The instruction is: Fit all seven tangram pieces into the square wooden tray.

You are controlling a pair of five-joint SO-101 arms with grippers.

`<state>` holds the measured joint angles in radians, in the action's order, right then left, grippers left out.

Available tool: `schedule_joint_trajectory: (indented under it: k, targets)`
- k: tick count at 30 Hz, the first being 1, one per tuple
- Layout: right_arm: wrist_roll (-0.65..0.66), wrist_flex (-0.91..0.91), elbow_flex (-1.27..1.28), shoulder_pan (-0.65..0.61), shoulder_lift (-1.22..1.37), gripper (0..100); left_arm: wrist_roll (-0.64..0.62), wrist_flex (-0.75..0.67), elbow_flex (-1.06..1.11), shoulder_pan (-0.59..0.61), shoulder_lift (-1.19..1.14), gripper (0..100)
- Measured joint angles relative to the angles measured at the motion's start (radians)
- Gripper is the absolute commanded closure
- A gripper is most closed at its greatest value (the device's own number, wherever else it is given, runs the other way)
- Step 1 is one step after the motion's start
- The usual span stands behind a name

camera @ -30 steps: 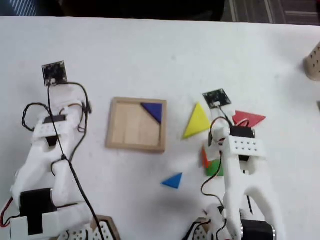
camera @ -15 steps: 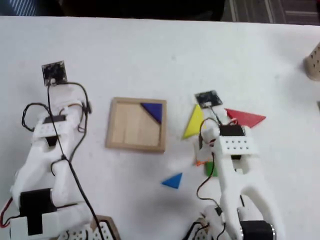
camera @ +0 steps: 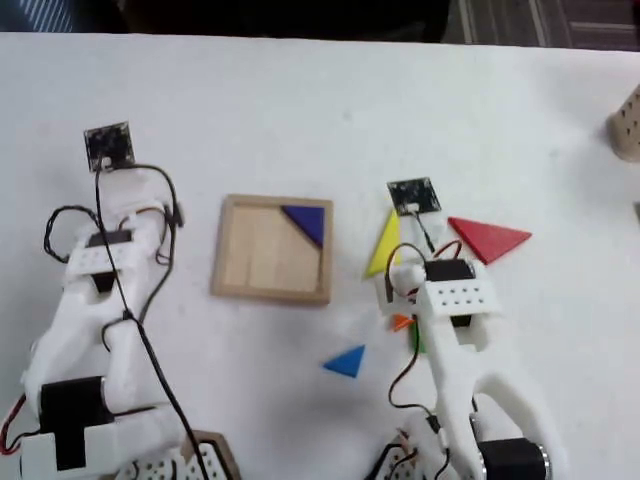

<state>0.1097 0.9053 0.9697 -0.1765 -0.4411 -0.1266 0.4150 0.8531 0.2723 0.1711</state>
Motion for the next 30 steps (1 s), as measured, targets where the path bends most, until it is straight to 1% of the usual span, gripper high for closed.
schedule_joint_trajectory:
  k: [4, 7, 9, 14, 15, 25, 30]
  targets:
    - [0.0, -0.04, -0.008, 0.0, 0.12, 76.2, 0.0, 0.0, 0.0, 0.0, 0.0, 82]
    - [0.0, 0.003, -0.068, 0.0, 0.221, 76.2, 0.0, 0.0, 0.0, 0.0, 0.0, 82]
    - [0.0, 0.02, -0.094, 0.0, 0.261, 77.9, 0.0, 0.0, 0.0, 0.0, 0.0, 82]
    - [0.0, 0.029, -0.114, 0.003, 0.273, 94.7, 0.0, 0.0, 0.0, 0.0, 0.0, 82]
    - [0.0, 0.029, -0.117, 0.003, 0.273, 96.7, 0.0, 0.0, 0.0, 0.0, 0.0, 82]
    - [0.018, 0.041, -0.127, 0.003, 0.276, 96.1, 0.0, 0.0, 0.0, 0.0, 0.0, 82]
    - [0.02, 0.173, -0.238, -0.018, 0.278, 96.1, 0.0, 0.0, 0.0, 0.0, 0.0, 82]
